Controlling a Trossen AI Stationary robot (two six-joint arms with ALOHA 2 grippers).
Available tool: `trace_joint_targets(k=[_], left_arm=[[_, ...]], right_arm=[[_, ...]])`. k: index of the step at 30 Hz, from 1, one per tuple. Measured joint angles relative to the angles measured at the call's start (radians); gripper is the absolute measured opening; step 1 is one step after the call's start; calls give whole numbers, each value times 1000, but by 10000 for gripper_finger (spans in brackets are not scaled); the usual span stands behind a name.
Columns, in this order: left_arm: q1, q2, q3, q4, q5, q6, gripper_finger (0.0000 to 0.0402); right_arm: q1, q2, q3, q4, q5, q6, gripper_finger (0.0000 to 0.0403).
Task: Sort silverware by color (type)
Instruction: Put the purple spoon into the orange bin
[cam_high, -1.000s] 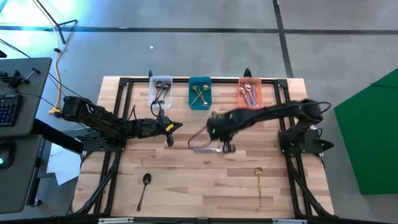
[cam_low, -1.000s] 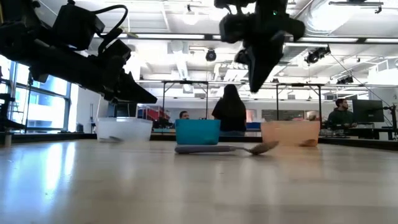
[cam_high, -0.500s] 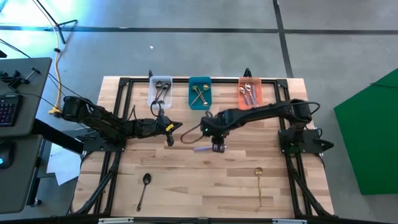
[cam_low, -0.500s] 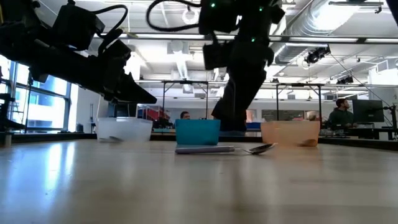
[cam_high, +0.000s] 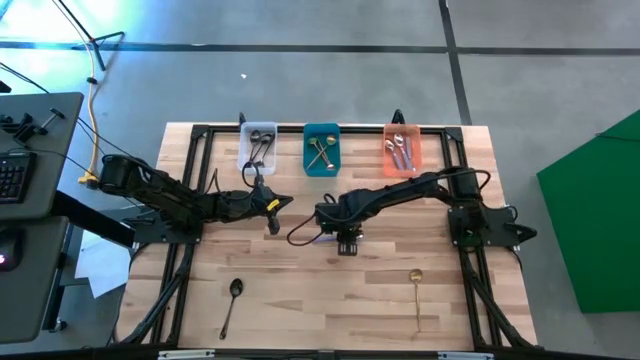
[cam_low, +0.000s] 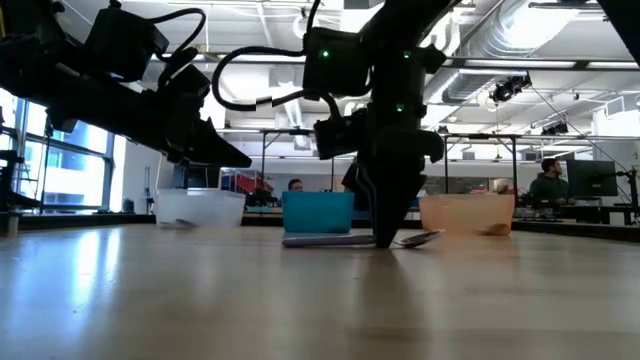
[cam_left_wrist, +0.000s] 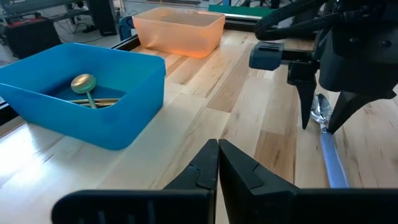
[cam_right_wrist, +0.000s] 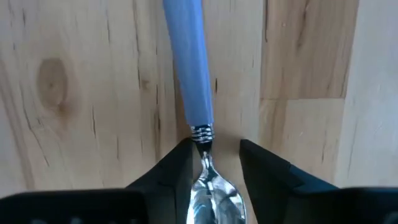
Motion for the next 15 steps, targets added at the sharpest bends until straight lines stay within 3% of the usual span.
trace_joint_targets(k=[12, 15], left_arm=[[0, 0, 0, -2, -5, 7, 3], [0, 0, 0, -5, -5, 12, 3]], right_arm=[[-2, 27, 4, -4, -35, -42, 14], [-9, 28, 4, -21, -61, -42, 7]])
